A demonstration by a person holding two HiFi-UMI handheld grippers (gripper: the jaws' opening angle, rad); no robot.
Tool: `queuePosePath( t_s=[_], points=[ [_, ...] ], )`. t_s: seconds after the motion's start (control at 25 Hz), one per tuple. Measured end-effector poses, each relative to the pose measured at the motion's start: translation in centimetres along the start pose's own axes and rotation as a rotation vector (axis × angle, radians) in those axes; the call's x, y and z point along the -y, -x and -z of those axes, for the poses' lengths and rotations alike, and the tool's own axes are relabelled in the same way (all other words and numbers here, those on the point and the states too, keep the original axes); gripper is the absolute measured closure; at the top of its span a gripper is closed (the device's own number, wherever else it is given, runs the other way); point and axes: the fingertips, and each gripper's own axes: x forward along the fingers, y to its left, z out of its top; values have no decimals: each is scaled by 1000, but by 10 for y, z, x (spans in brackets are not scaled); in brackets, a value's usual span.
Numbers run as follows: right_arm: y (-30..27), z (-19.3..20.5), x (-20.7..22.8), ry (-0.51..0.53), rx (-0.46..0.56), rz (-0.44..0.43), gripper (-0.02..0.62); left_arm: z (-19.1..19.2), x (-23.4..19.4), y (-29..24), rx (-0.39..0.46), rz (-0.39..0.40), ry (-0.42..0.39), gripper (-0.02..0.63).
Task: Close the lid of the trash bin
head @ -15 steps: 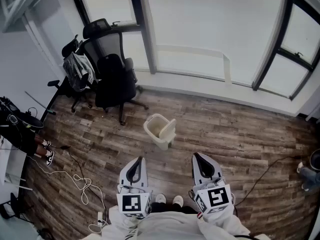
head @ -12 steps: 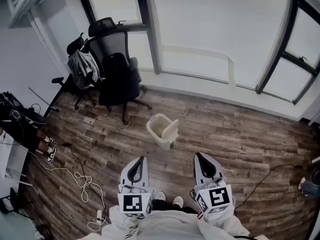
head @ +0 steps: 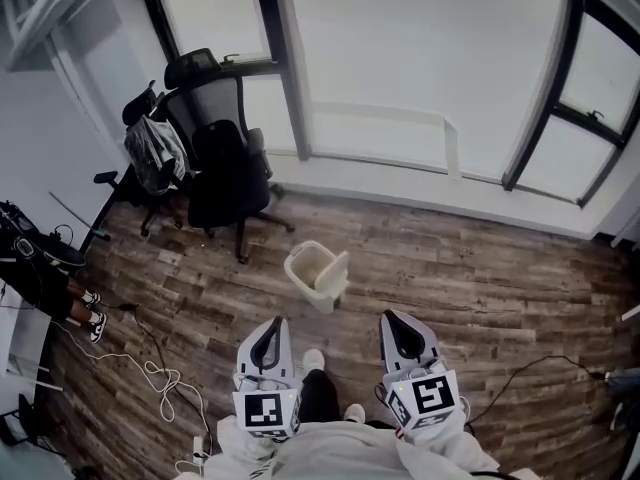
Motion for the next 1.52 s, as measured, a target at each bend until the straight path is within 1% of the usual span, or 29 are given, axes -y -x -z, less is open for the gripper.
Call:
queuePosePath(
  t_s=[0.08, 0.16, 0.32, 0.48, 0.56, 0.64, 0.76, 0.84, 0.96, 1.12, 1.28, 1.4, 1.52],
  points=[
    [-8, 2, 3, 4, -5, 3, 572, 4, -3, -10, -13, -2, 15, 601],
    [-21, 3, 8, 10, -13, 7, 572, 10, -9, -26, -6, 5, 6, 601],
    [-59, 6, 15, 27, -44, 18, 572, 10, -28, -62, -5, 13, 10, 601],
    [-111, 6, 12, 19, -46, 6, 572, 17, -56, -101, -46, 37, 34, 601],
    [-138, 4, 12, 17, -41, -1, 572, 23, -71, -122, -48, 43, 26, 601],
    [-162, 4, 17, 22, -51, 19, 572, 32, -87, -142, -42, 46, 14, 601],
    [-199, 3, 23, 26, -67, 45, 572, 35, -110, -171, -62, 60, 28, 601],
    [-222, 4, 25, 23, -80, 54, 572, 35, -123, -189, -77, 77, 32, 601],
    [-253, 6, 23, 24, -96, 59, 572, 42, -143, -213, -67, 93, 27, 601],
    [-291, 5, 18, 30, -108, 69, 572, 43, -167, -238, -87, 124, 35, 601],
    [-324, 0, 8, 46, -98, 86, 572, 54, -191, -255, -85, 142, 41, 601],
    [-337, -2, 2, 53, -98, 94, 572, 58, -200, -264, -96, 148, 63, 601],
    [-345, 0, -1, 54, -105, 89, 572, 60, -203, -271, -80, 147, 65, 601]
  ],
)
